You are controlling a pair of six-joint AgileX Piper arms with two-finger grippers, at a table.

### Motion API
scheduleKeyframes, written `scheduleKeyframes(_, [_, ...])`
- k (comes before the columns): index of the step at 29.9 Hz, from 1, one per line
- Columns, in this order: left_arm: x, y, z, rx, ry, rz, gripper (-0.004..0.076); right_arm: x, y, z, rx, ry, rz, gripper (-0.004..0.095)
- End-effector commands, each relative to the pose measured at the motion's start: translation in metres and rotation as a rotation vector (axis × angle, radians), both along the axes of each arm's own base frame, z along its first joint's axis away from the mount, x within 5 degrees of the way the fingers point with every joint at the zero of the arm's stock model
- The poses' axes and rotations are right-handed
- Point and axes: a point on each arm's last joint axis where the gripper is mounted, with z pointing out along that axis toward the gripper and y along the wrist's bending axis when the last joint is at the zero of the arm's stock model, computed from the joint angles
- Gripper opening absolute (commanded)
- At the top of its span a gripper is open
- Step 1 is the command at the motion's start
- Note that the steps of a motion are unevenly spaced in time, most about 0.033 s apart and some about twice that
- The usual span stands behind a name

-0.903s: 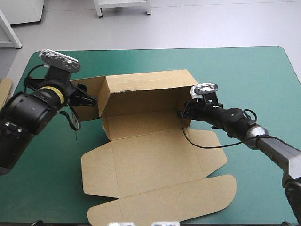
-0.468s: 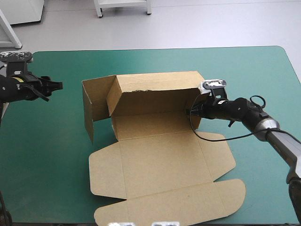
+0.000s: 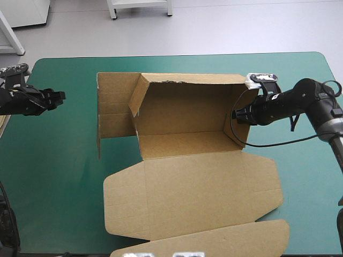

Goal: Fold the box

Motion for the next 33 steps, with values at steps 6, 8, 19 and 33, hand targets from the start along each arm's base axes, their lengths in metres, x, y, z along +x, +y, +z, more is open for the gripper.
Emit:
scheduleKeyframes(6, [0.0,-0.001,0.022,-0.001,-0.116,0.021,0.0381,-0.001,-0.009,0.056,-0.001,-0.05,-0.036,0.0001])
scheduleKeyframes(8, [0.0,-0.001,0.022,0.0,-0.118,0.022,0.0381,0.007,-0.008,0.057,-0.006,-0.035,-0.026,0.0001])
scheduleKeyframes(19, [0.0,-0.003,0.023,-0.022,-0.116,0.013,0.0381,0.062,-0.004,0.015,-0.016,0.098,-0.019,0.0001])
scheduleKeyframes(33, [-0.001,-0.003,0.022,-0.021,-0.112,0.008,0.0381,0.105,-0.001,-0.033,-0.023,0.051,-0.031,0.0002])
